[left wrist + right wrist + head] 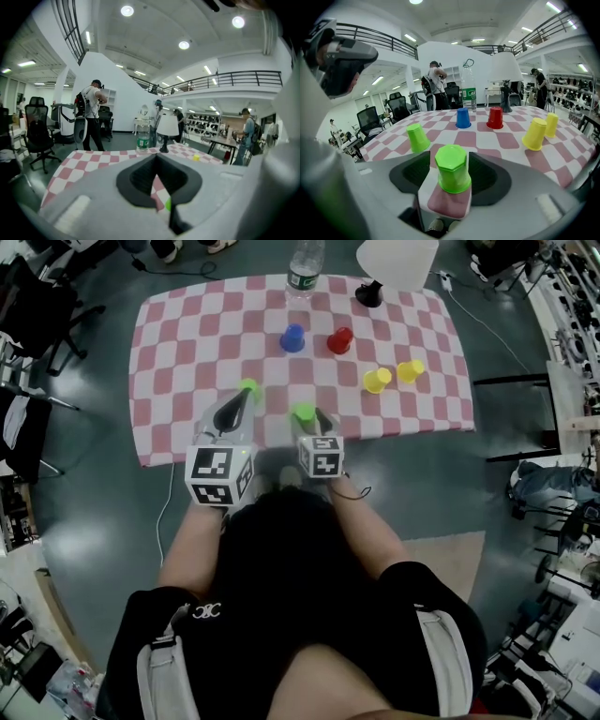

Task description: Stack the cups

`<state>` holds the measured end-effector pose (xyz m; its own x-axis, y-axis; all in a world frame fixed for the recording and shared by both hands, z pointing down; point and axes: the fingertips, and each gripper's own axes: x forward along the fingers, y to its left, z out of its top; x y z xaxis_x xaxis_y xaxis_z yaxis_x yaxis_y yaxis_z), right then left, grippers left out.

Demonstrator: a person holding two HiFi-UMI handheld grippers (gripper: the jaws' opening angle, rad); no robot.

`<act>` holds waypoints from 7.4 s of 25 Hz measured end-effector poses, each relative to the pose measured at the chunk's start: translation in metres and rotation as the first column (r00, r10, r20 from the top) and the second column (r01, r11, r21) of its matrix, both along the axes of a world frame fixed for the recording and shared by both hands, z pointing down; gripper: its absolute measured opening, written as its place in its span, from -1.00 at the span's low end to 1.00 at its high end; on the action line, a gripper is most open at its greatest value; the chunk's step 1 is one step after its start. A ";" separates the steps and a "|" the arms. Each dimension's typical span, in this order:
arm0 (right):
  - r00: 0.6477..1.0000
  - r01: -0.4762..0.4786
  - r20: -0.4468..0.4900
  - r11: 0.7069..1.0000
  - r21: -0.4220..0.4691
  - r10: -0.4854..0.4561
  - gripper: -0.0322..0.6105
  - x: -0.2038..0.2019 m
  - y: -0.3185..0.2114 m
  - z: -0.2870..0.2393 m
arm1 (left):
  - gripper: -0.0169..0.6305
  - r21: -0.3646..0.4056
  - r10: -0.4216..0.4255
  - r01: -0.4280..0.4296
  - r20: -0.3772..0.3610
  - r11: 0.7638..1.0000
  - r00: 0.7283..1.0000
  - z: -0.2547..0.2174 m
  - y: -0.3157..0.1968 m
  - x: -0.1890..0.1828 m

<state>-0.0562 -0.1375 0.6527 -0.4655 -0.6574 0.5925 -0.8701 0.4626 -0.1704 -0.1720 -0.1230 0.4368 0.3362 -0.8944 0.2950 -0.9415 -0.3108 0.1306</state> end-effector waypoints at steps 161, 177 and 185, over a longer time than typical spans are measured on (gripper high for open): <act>0.973 -0.215 -0.085 0.977 0.003 0.215 -0.23 0.075 -0.012 -0.004 | -0.95 -0.080 0.105 -0.107 -0.023 0.991 0.994 0.024 -0.007 0.040; 0.980 -0.189 -0.074 0.981 -0.039 0.186 -0.23 0.072 -0.011 0.003 | -0.95 -0.072 0.078 -0.080 -0.031 0.994 0.996 0.023 -0.008 0.036; 0.988 -0.152 -0.033 0.988 0.004 0.152 -0.15 0.073 -0.015 -0.011 | -0.95 -0.073 0.063 -0.065 -0.029 0.995 0.998 0.024 -0.008 0.034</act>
<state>0.0166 -0.1521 0.6416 -0.3406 -0.7200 0.6046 -0.9353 0.3252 -0.1396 -0.1376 -0.1312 0.4610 0.4003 -0.8469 0.3499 -0.9160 -0.3587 0.1798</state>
